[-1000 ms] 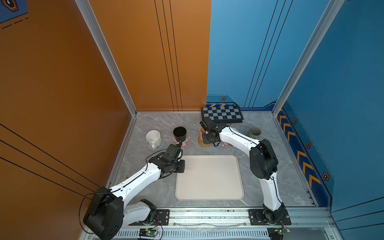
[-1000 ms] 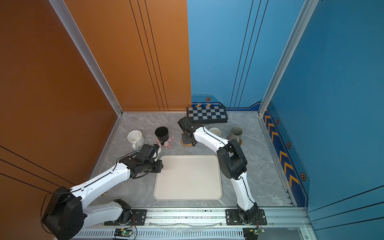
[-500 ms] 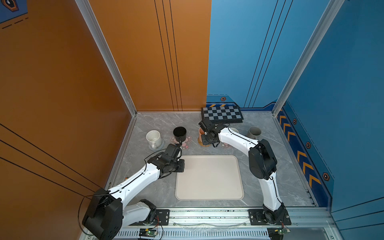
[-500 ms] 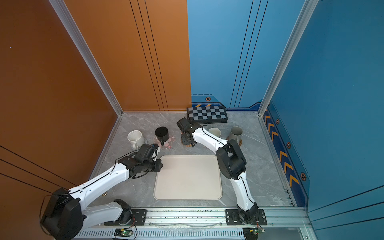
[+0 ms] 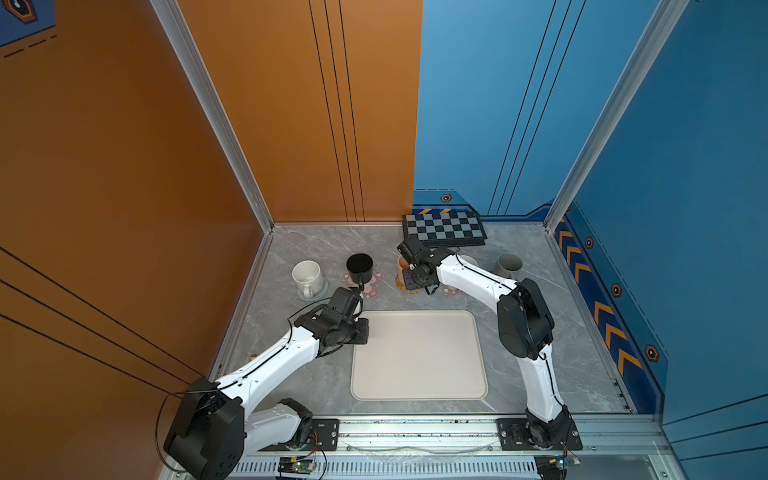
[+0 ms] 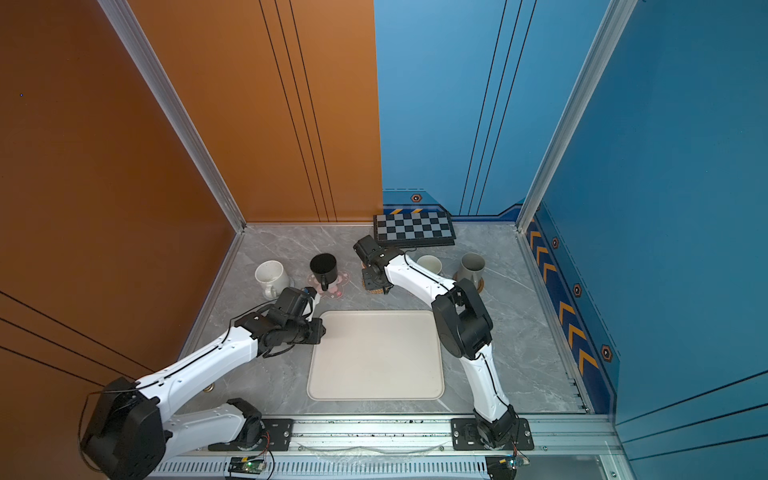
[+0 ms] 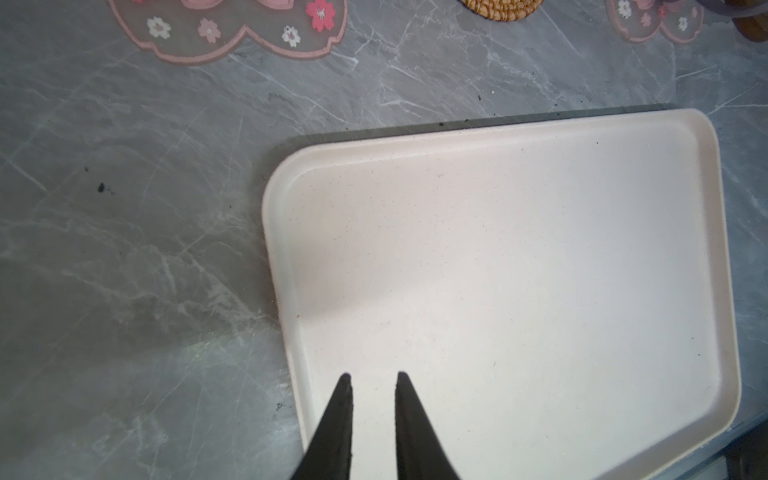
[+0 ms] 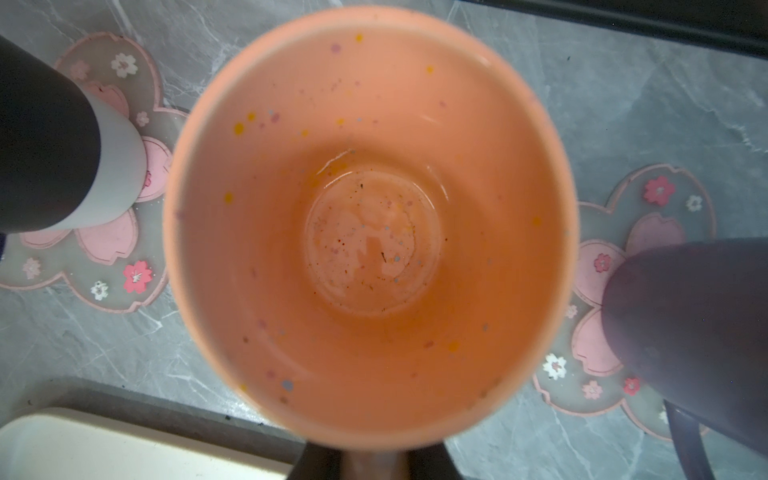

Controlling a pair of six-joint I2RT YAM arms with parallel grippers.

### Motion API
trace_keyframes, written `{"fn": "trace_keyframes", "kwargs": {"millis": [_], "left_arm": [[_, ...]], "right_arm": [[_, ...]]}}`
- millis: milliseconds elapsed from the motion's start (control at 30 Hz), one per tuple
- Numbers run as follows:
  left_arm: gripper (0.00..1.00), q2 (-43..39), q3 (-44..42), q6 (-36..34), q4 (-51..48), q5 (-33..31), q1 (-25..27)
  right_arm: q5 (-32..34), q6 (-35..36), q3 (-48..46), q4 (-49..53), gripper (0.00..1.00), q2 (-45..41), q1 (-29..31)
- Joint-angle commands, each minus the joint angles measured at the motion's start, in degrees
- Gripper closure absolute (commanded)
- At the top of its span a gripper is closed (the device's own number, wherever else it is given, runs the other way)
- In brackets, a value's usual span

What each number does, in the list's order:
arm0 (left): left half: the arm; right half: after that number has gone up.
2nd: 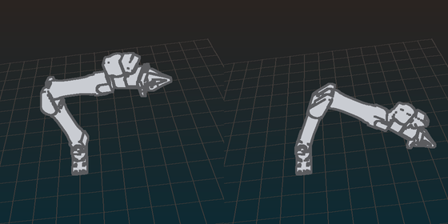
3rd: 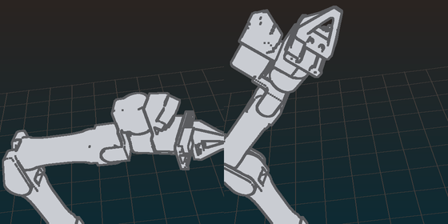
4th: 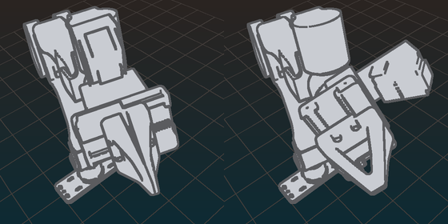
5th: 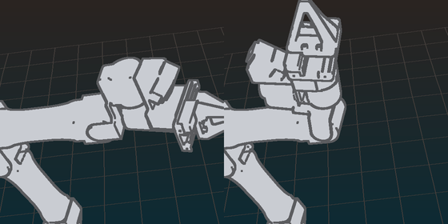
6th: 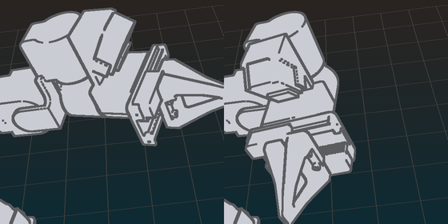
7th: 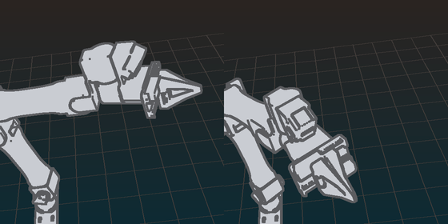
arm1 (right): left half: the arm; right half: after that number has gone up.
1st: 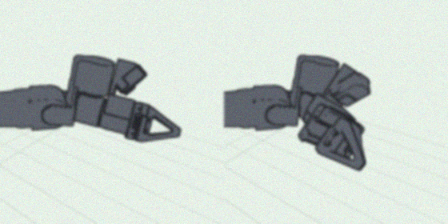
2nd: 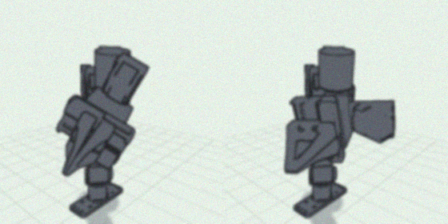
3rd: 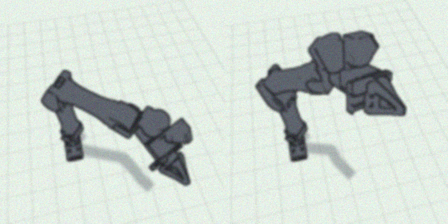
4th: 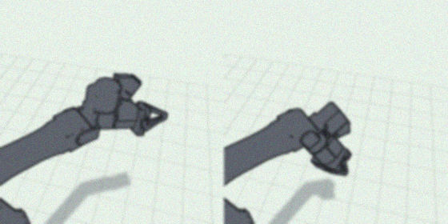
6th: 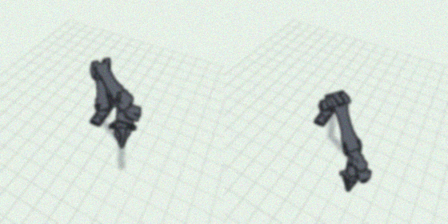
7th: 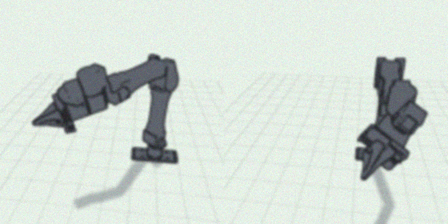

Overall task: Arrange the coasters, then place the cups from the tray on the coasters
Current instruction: 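Hold the pink mug above the rattan coaster with the right gripper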

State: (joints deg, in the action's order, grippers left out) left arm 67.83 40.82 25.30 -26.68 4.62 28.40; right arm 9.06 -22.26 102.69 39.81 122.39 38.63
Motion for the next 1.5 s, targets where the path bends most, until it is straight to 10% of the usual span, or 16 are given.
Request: {"fn": "trace_keyframes", "kwargs": {"millis": [0, 633, 1467], "left_arm": [[0.79, -0.68, -0.06, 0.92, 0.11, 1.2, -0.68], [0.79, -1.04, 0.08, 1.46, 0.06, 1.21, -0.66], [0.78, -2.09, -0.21, 1.9, -0.02, 1.73, -0.59]], "right_arm": [[0.27, -0.04, -0.97, -3.99, 1.0, -1.01, 0.04], [-2.97, -2.91, -4.42, -3.81, 0.97, -2.28, -0.21], [-4.64, -3.24, -7.06, -2.99, 0.65, -4.57, -0.22]]}}
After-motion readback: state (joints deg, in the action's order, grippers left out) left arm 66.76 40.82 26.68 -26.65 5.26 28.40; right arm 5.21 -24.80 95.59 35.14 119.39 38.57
